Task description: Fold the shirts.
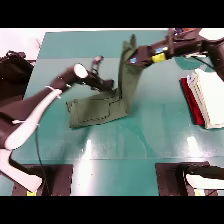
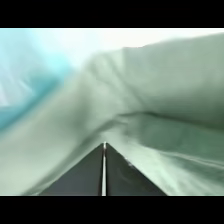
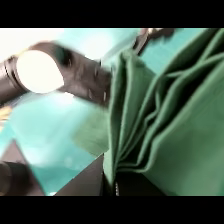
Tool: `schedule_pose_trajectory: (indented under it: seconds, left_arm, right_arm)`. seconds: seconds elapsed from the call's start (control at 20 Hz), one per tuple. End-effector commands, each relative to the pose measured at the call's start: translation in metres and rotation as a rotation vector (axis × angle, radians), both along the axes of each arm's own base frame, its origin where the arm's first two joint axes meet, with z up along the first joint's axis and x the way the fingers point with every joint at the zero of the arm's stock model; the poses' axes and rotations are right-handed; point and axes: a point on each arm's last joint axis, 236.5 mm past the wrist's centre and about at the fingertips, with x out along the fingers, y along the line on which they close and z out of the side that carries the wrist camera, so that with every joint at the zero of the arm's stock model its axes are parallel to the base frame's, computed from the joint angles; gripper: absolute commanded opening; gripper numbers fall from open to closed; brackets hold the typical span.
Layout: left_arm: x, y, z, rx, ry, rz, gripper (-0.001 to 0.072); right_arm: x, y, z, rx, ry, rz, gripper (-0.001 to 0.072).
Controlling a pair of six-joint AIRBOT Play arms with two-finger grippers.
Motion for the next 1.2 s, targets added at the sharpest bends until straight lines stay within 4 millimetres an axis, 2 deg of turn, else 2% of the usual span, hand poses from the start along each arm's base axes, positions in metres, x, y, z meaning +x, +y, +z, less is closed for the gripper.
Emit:
schedule_pose_trajectory:
  seconds: [0.0, 0.1, 0.15, 0.2, 0.25, 0.35, 0.4, 0.5, 0.6, 0.7, 0.85, 0.9, 0.95, 1.05, 1.15]
  left_arm:
    - [0.021, 0.103, 0.071, 0.105, -0.141, 0.111, 0.0026]
    - [0.025, 0.163, 0.125, 0.126, -0.243, 0.217, 0.0026]
    - [0.022, 0.188, 0.151, 0.131, -0.293, 0.267, 0.0026]
    - [0.018, 0.206, 0.171, 0.130, -0.332, 0.304, 0.0026]
    - [0.014, 0.221, 0.189, 0.130, -0.367, 0.336, 0.0026]
    - [0.007, 0.236, 0.208, 0.129, -0.404, 0.368, 0.0026]
    - [0.003, 0.236, 0.210, 0.132, -0.405, 0.366, 0.0026]
    - [-0.002, 0.232, 0.205, 0.137, -0.380, 0.343, 0.0026]
    - [-0.005, 0.224, 0.202, 0.144, -0.372, 0.314, 0.0026]
    - [-0.007, 0.212, 0.202, 0.152, -0.386, 0.276, 0.0026]
    - [-0.009, 0.192, 0.202, 0.144, -0.401, 0.231, 0.0027]
    - [-0.010, 0.185, 0.201, 0.145, -0.404, 0.213, 0.0026]
    - [-0.010, 0.181, 0.199, 0.144, -0.400, 0.201, 0.0026]
    - [-0.010, 0.175, 0.194, 0.144, -0.391, 0.185, 0.0026]
    - [-0.008, 0.173, 0.189, 0.139, -0.375, 0.182, 0.0026]
  right_arm:
    - [-0.016, 0.079, 0.016, 0.158, -0.019, 0.063, 0.0017]
    - [-0.032, 0.142, 0.007, 0.244, -0.006, 0.113, 0.0023]
    - [-0.043, 0.172, -0.002, 0.275, -0.017, 0.145, 0.0126]
    - [-0.054, 0.200, -0.014, 0.294, -0.007, 0.171, 0.0306]
    - [-0.065, 0.221, -0.027, 0.290, 0.012, 0.197, 0.0363]
    - [-0.070, 0.237, -0.040, 0.274, 0.017, 0.234, 0.0363]
    - [-0.067, 0.233, -0.043, 0.264, 0.021, 0.239, 0.0363]
    - [-0.054, 0.207, -0.056, 0.197, 0.017, 0.239, 0.0362]
    - [-0.038, 0.160, -0.082, 0.069, 0.009, 0.214, 0.0362]
    - [-0.023, 0.101, -0.116, -0.060, 0.049, 0.149, 0.0362]
    - [-0.012, 0.011, -0.176, -0.174, 0.230, -0.037, 0.0368]
    - [-0.011, -0.016, -0.197, -0.187, 0.291, -0.096, 0.0438]
    - [-0.010, -0.039, -0.218, -0.192, 0.352, -0.156, 0.0538]
    - [-0.012, -0.060, -0.250, -0.151, 0.478, -0.244, 0.0552]
    - [-0.017, -0.054, -0.271, -0.078, 0.596, -0.275, 0.0551]
